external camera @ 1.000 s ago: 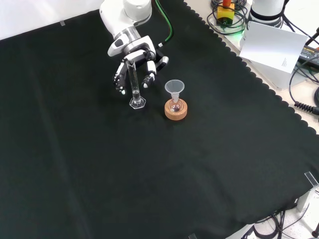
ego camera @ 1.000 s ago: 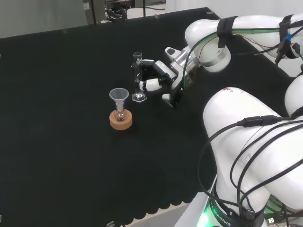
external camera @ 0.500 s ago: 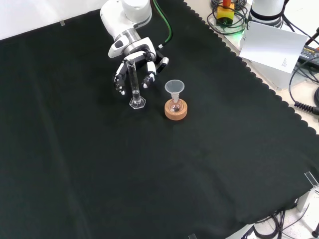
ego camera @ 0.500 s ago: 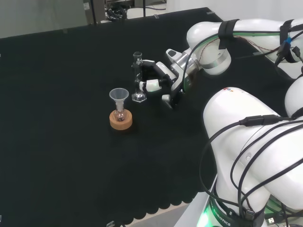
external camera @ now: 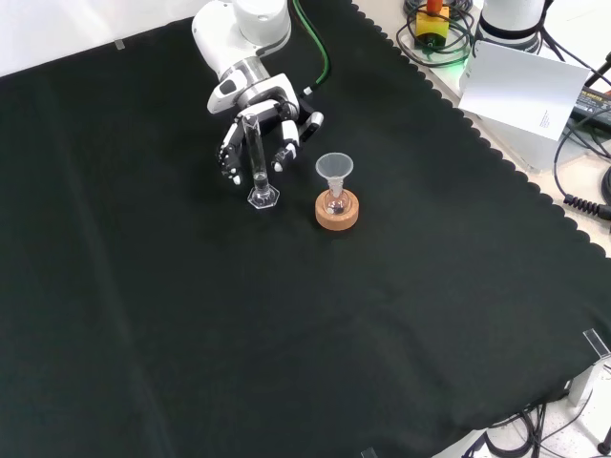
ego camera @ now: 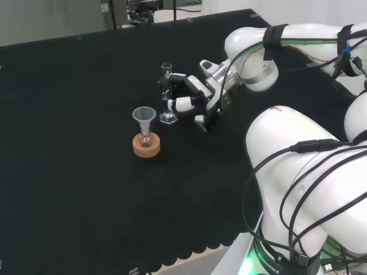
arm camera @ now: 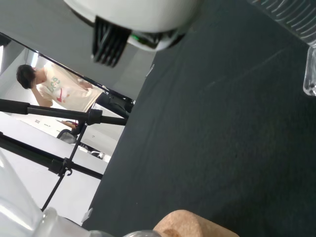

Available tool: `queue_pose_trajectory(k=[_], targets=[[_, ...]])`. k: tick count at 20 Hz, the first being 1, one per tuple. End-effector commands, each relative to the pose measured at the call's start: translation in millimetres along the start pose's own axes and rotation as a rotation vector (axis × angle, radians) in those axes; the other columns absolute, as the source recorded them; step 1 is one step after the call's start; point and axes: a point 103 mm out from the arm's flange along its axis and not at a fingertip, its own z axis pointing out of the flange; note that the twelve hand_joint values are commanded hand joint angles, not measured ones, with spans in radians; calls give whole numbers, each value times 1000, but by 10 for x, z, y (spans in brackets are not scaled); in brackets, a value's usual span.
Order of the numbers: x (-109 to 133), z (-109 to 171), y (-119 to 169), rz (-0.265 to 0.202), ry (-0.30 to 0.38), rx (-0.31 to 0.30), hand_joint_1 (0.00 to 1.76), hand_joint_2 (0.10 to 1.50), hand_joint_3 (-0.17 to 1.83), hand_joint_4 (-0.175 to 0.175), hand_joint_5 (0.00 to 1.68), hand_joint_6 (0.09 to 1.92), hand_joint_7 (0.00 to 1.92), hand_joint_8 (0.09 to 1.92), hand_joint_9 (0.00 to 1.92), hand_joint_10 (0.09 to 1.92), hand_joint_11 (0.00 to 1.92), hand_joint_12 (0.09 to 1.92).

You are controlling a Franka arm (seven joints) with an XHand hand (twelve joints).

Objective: Pick up the graduated cylinder.

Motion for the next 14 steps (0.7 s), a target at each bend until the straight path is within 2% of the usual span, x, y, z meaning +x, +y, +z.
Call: queue_pose_trajectory(k=[1,14], targets=[[-24,6,-4,1,3,-4,1098,606,770,-16,586,668,623,595,864,410,609,1196],[-22,35,17,4,-7,-4,1096,633,770,-10,638,709,657,596,905,408,661,1175]])
